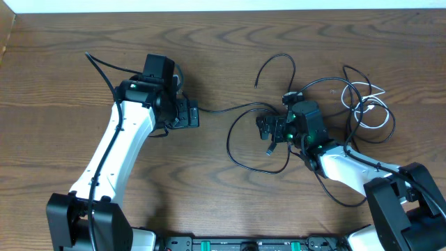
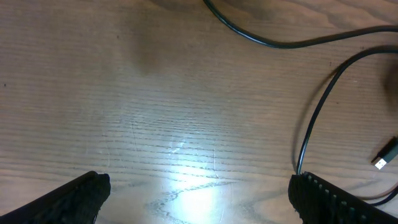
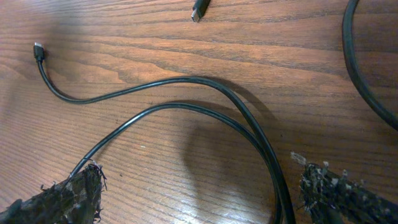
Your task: Untangle cables
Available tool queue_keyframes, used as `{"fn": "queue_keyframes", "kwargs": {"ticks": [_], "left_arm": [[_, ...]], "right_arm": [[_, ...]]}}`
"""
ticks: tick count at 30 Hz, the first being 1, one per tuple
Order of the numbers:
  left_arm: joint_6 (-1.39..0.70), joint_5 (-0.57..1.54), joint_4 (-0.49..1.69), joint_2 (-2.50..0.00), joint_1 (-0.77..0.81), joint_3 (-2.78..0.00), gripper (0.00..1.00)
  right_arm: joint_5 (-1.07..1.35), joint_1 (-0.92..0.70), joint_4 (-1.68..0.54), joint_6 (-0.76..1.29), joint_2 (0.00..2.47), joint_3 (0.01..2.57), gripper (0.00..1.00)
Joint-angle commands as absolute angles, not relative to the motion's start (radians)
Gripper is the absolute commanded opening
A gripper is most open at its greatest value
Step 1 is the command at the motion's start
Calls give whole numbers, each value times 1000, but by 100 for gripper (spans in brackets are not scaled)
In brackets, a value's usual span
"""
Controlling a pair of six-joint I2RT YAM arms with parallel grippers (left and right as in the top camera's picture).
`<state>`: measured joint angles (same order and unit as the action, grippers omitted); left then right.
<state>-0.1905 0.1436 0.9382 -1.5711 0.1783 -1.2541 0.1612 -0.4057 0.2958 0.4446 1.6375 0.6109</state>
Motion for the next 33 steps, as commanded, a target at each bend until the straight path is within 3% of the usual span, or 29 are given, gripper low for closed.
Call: {"fn": "queue_keyframes", "kwargs": {"ticks": [1,18,33], "left_arm": [[-193,138,941,-1575,175,-1249,97],[-193,138,941,-1575,175,-1249,97],[-193,138,941,-1575,175,-1249,97]], "right_arm": [[164,-401,295,448,1634,609,99],[164,-403,290,448,1573,609,99],[164,-402,-95,448,1022,608,99]]}}
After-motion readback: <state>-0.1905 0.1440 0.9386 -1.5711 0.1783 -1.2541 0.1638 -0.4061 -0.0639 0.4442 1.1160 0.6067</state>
